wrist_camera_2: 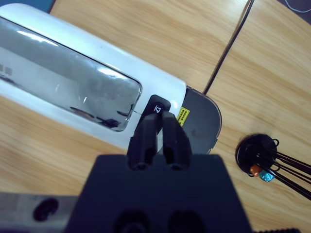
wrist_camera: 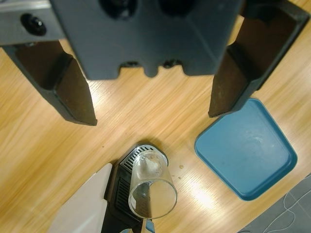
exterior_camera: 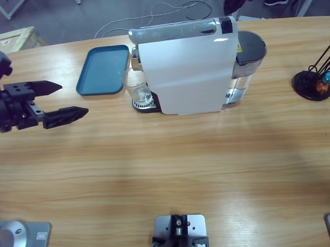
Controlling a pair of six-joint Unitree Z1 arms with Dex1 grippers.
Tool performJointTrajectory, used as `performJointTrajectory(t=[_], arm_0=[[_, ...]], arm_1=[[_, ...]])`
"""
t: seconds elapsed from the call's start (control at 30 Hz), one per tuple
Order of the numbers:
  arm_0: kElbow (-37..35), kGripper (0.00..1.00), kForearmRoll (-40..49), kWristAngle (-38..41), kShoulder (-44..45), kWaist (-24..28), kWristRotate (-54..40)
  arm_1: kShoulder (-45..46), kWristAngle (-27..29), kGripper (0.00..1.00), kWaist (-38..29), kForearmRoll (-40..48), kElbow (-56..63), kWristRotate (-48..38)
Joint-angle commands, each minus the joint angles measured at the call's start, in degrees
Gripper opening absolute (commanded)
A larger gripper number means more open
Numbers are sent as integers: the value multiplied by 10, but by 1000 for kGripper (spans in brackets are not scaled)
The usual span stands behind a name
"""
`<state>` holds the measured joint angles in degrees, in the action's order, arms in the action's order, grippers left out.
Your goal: Pour coffee
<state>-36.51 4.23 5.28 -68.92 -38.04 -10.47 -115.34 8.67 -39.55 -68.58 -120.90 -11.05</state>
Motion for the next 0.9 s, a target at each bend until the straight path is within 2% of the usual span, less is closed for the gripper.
performJointTrajectory(t=[0.03,0.9], arm_0=[[2,991,-8,-4,-24,-6,3],[7,991,-18,-3,-37,-12,3]], arm_1=[[-38,8,0,17,6,-4,11],[-39,-19,0,6,6,0,16]])
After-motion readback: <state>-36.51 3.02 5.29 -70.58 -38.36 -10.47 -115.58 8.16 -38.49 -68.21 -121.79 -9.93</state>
